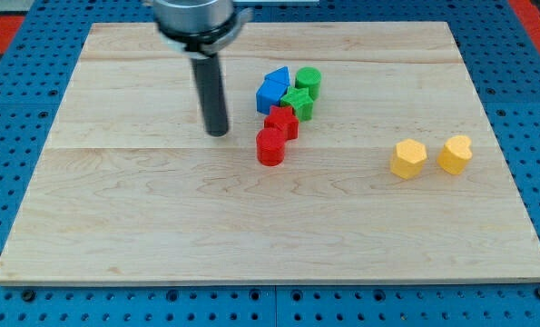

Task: Move the red circle slightly down

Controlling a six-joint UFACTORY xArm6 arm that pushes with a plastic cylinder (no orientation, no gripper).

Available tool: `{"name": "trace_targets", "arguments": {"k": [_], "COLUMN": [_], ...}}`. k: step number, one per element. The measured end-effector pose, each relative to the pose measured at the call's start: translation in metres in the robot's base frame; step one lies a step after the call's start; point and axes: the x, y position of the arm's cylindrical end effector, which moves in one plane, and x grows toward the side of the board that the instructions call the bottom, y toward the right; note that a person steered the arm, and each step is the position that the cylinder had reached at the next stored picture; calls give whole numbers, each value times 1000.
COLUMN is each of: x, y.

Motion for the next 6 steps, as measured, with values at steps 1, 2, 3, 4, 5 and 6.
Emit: {"name": "trace_targets", "arguments": {"k": [1, 2, 3, 4, 5, 6], "x": [-7, -10, -10, -10, 5, 38], "y": [36, 65, 47, 2, 2, 36]}}
